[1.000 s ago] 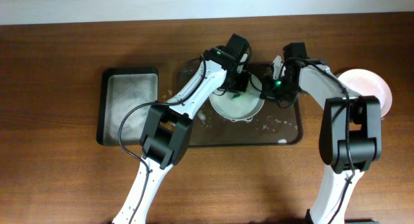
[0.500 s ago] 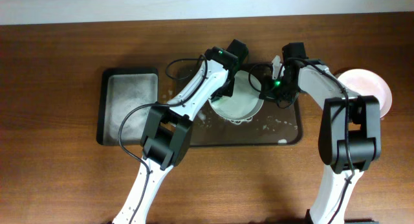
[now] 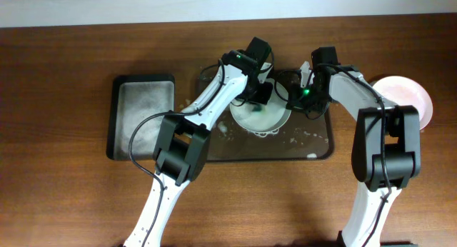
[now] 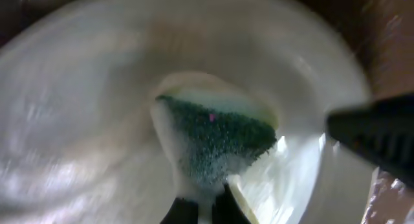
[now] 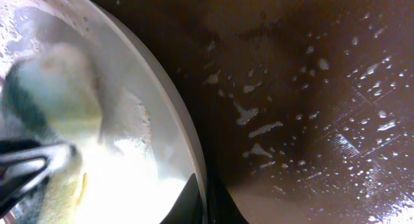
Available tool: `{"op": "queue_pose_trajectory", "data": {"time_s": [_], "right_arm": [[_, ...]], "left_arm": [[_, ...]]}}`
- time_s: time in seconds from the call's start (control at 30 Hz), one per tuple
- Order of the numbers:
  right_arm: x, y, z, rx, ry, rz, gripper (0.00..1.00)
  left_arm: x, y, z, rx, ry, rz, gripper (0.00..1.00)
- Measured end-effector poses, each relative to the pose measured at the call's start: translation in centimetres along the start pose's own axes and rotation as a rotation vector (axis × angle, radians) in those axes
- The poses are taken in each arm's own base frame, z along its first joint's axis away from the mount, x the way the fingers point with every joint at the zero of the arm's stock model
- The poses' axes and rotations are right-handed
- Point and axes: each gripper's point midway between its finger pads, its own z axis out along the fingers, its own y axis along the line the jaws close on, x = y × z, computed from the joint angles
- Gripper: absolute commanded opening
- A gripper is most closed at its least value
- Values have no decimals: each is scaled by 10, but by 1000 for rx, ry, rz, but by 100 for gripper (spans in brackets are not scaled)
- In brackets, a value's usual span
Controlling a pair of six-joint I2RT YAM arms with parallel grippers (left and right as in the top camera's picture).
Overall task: Clean dirty plates on tray and stack at the side
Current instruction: 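Keep scrubbing the plate face with the sponge while right gripper holds it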
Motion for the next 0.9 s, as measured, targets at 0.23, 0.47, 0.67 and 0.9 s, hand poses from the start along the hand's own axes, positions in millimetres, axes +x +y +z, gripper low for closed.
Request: {"op": "queue_pose_trajectory", "data": {"time_s": [0.23, 0.47, 0.67, 0.9], "right_arm": [[0, 0, 0, 0, 0, 0, 4], [0, 0, 0, 0, 0, 0, 4], [0, 0, 0, 0, 0, -1, 4], [0, 0, 0, 0, 0, 0, 4]], "left_arm": [[-29, 13, 0, -94, -124, 26, 0], [-21, 53, -9, -368, -114, 14, 0], [7, 76, -21, -511, -9, -21, 0], [37, 51, -17, -333, 129, -33, 0]]}}
